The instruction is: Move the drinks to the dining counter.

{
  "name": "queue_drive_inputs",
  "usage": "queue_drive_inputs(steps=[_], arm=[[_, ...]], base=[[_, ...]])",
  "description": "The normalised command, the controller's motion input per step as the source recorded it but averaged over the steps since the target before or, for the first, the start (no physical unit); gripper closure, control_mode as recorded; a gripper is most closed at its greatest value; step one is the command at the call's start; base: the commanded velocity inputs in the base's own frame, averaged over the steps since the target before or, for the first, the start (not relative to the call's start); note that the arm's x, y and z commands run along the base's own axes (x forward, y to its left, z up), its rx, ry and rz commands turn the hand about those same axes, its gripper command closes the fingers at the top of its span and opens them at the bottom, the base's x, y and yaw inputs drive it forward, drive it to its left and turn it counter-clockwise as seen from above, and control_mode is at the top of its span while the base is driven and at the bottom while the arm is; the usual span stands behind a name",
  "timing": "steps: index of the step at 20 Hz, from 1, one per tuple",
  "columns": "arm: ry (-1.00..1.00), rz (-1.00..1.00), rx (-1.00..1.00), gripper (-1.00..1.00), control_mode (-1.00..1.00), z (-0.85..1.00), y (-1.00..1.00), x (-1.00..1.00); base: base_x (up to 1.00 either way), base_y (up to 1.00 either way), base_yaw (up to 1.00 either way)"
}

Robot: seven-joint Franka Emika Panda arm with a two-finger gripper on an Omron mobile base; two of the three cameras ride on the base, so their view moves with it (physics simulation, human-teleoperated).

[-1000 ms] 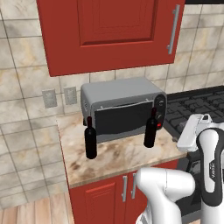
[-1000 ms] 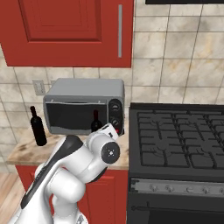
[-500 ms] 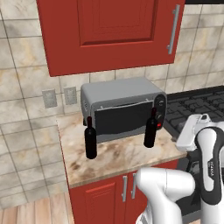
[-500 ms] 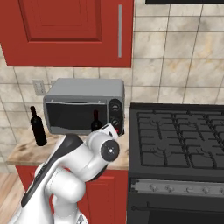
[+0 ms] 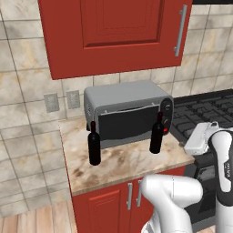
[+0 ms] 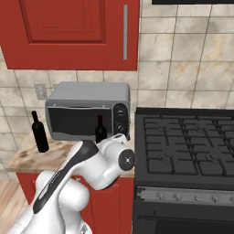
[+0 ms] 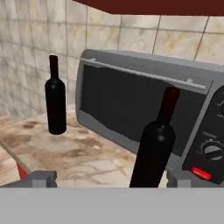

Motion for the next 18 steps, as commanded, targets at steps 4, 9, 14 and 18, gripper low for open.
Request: queue_drive_inputs(steps=[4,9,14,18], arm=[[-0.03,0.0,0.33,-1.0,-1.0,0.0,-0.17,0.0],[-0.07,0.0,0.09,-1.0,-1.0,0.0,0.01,0.0],[0.0,-0.01,0.0,-1.0,-1.0,0.0,0.07,0.14],[0.0,-0.04,0.0,-1.0,-1.0,0.0,0.09,0.26]], base=[[0.0,0.0,0.0],[0.0,0.0,0.0],[0.0,0.0,0.0],[0.0,0.0,0.0]])
